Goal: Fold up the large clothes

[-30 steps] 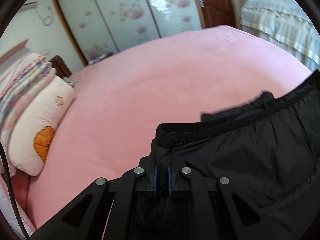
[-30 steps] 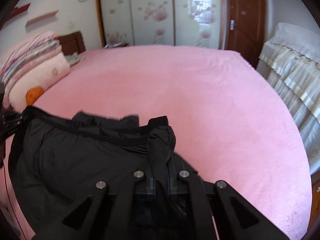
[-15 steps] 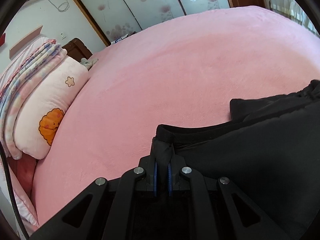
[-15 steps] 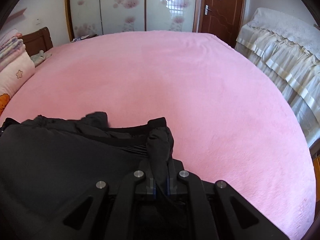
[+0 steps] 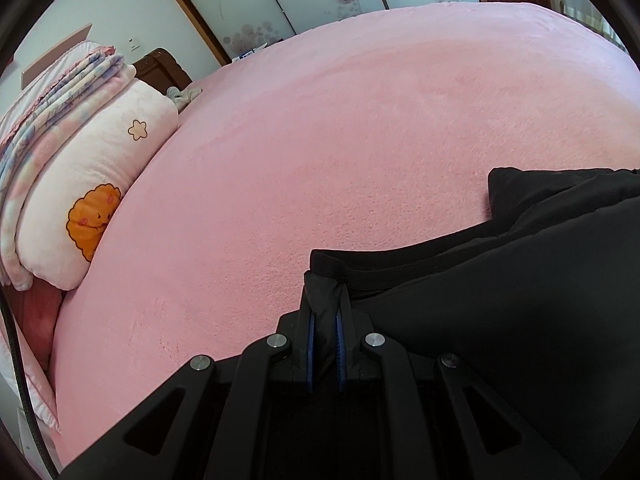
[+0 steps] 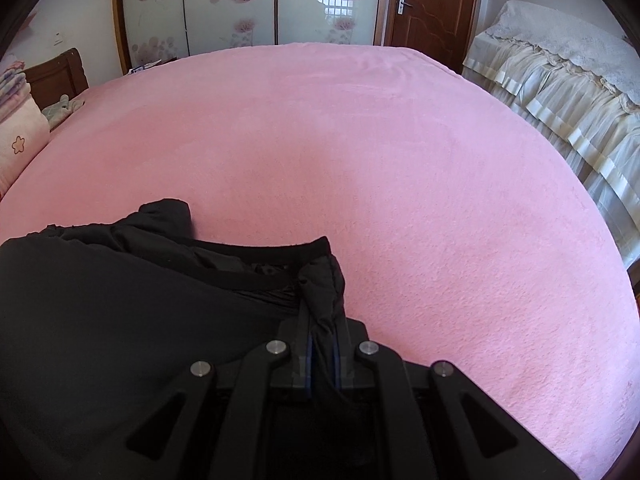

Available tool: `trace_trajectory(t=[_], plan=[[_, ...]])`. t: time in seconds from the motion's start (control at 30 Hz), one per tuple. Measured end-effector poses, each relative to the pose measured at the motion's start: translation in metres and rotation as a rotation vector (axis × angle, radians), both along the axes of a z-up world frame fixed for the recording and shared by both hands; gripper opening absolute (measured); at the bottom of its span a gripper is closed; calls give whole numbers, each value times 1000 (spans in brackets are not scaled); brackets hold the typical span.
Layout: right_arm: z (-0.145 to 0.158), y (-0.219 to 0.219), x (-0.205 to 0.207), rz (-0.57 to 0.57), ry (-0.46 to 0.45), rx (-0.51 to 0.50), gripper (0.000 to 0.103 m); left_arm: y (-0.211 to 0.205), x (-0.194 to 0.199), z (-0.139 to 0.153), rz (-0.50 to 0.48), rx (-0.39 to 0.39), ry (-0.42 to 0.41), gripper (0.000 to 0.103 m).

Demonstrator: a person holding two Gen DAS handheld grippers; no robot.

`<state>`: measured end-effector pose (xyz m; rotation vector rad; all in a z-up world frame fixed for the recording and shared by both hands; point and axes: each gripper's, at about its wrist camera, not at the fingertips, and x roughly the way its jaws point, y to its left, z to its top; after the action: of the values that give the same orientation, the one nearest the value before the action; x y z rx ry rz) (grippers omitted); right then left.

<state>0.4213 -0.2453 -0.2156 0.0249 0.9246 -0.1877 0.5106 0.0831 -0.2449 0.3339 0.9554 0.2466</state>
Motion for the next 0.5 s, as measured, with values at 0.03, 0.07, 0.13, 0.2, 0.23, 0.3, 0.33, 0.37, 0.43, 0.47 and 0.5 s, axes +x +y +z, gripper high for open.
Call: trace_trajectory(t=[0.03, 0.07, 0.13, 0.2, 0.23, 0.3, 0.33, 0.37, 0.43, 0.47, 0.5], plan=[[-1, 1, 1, -3, 3, -2, 6, 1, 0, 0, 1, 0, -1, 8], [-1, 2, 1, -4, 6, -8, 6, 1, 0, 0, 0, 1, 1, 8], [-3, 5, 2, -1, 16, -24, 6, -1, -2, 1, -11, -2, 4, 9], [-2, 8, 3, 14, 34, -36, 11, 2, -5, 6, -37, -15, 11, 13], [0, 10, 3, 28, 44, -31, 12, 3, -7, 10, -48, -23, 11, 18], [10, 13, -1, 40, 49, -41, 20, 7, -14, 23, -54, -52, 13, 32], [14, 12, -3, 41, 50, -37, 21, 10, -17, 30, -47, -63, 9, 43], [22, 12, -6, 40, 49, -28, 22, 13, -20, 37, -40, -73, 2, 51], [37, 11, -12, 33, 39, 2, 25, 20, -29, 59, -21, -118, -32, 52], [47, 11, -17, 31, 24, 21, 27, 23, -35, 70, -10, -139, -50, 52], [59, 12, -22, 31, 4, 29, 30, 26, -42, 84, 5, -159, -75, 52]])
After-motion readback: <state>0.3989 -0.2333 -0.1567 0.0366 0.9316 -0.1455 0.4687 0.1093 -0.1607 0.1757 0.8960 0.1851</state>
